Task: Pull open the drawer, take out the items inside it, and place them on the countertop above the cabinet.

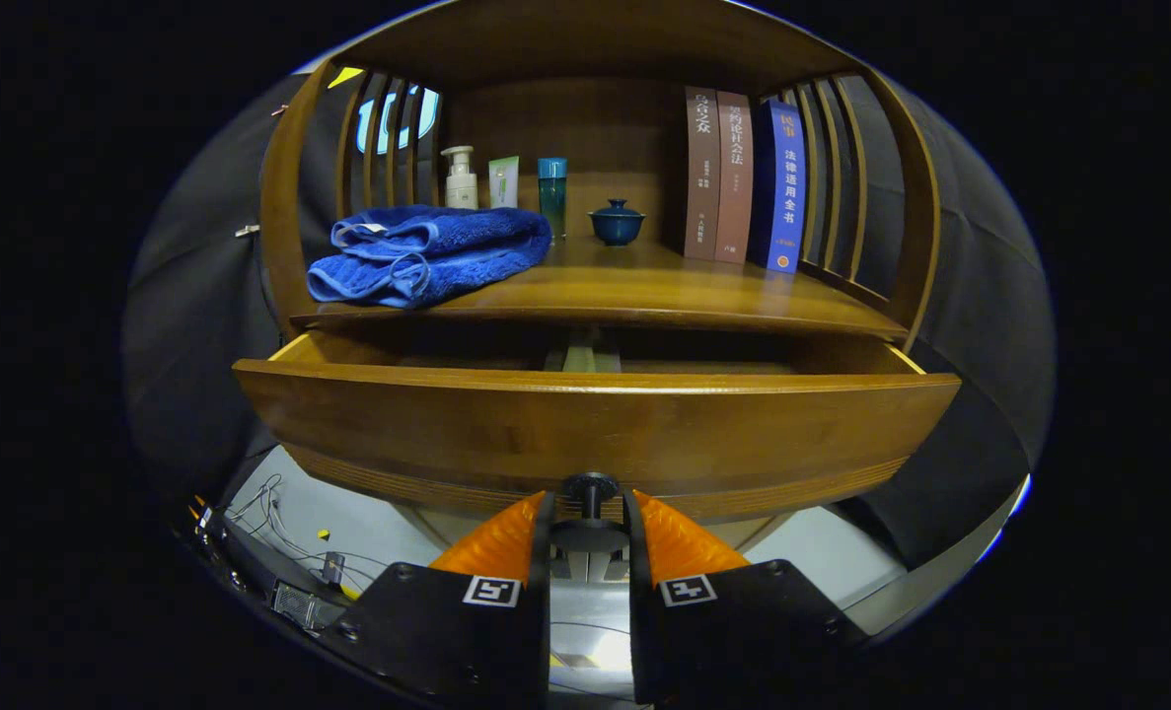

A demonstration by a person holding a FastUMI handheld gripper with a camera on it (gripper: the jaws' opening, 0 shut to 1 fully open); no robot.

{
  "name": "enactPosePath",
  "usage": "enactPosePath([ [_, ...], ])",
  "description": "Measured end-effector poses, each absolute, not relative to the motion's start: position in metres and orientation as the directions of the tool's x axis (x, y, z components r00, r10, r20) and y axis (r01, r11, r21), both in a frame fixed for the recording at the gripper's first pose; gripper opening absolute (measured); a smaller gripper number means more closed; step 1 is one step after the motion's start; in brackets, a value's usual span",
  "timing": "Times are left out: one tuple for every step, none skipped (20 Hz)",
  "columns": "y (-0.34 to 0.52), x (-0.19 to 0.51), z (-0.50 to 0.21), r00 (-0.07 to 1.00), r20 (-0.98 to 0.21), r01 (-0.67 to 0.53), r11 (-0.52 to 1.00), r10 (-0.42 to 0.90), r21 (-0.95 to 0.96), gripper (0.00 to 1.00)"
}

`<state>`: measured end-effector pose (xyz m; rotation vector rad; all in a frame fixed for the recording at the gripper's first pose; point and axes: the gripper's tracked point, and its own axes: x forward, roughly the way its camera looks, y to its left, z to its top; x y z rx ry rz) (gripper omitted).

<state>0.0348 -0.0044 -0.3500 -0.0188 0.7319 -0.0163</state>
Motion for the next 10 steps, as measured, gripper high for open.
enactPosePath([
  [-0.004,0.025,-0.348,0.741,-0.671,0.01,1.0,-0.019,-0.018,0.37],
  [-0.003,0.014,-0.345,0.738,-0.674,0.009,1.0,-0.018,-0.016,0.36],
  [-0.003,0.004,-0.343,0.734,-0.679,0.007,1.0,-0.016,-0.017,0.37],
  [-0.003,-0.004,-0.341,0.732,-0.681,0.005,1.0,-0.013,-0.014,0.37],
  [-0.002,-0.012,-0.339,0.729,-0.684,0.004,1.0,-0.011,-0.011,0.36],
  [-0.001,-0.02,-0.338,0.725,-0.689,0.004,1.0,-0.01,-0.011,0.37],
  [-0.001,-0.027,-0.336,0.721,-0.693,0.004,1.0,-0.009,-0.008,0.37],
  [0.0,-0.035,-0.335,0.716,-0.698,0.004,1.0,-0.005,-0.003,0.37],
  [0.0,-0.042,-0.333,0.711,-0.704,0.002,1.0,0.0,0.003,0.37],
  [0.001,-0.049,-0.332,0.705,-0.709,0.002,1.0,0.006,0.011,0.36],
])
